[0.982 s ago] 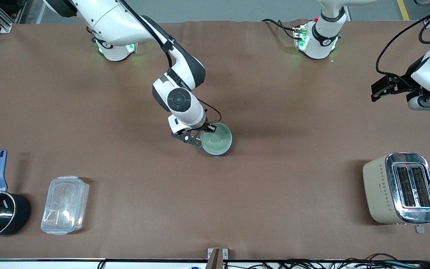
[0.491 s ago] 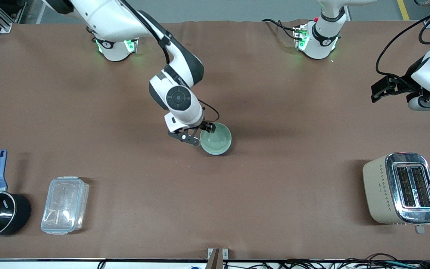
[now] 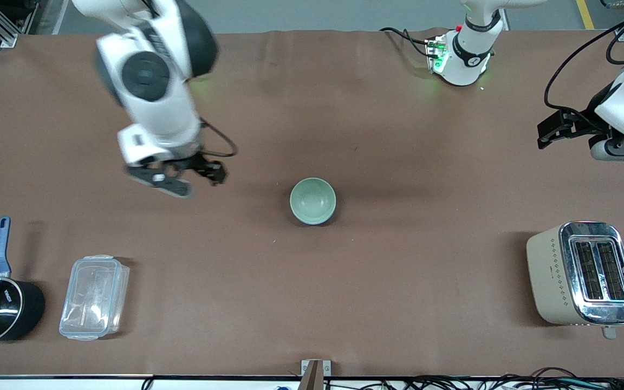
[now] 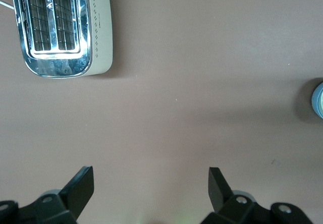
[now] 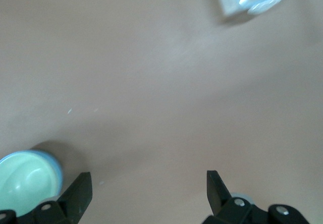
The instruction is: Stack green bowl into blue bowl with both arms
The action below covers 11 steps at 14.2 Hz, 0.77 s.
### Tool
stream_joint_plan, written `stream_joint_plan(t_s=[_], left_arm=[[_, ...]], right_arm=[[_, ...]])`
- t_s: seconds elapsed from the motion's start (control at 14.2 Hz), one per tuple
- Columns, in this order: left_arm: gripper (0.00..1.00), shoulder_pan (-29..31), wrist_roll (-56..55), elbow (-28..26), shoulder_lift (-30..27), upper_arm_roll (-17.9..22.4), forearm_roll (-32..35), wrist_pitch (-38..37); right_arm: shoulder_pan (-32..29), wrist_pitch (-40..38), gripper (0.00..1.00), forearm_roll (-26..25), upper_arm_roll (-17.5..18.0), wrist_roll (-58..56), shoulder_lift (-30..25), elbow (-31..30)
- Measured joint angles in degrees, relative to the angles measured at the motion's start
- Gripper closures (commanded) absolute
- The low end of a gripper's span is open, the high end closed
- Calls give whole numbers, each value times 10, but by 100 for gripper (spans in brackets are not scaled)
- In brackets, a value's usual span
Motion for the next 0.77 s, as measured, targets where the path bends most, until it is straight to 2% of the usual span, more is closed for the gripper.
stream_joint_plan(t_s=[0.14, 0.28, 0.42, 0.56, 0.77], left_arm=[[0, 0, 0, 0, 1, 0, 0, 1], [0, 0, 0, 6, 4, 0, 0, 4], [0, 0, 0, 11, 9, 0, 0, 5], [0, 0, 0, 17, 12, 0, 0, 6], [0, 0, 0, 20, 12, 0, 0, 6]], right_arm=[[-65, -12, 0, 0, -4, -95, -33, 0], [-96, -30, 0, 18, -32, -192, -62, 0], [-98, -59, 0, 56, -87, -286, -89, 0], [-98, -92, 0, 70, -129, -366, -110, 3], [-98, -129, 0, 75, -146, -411, -119, 50]])
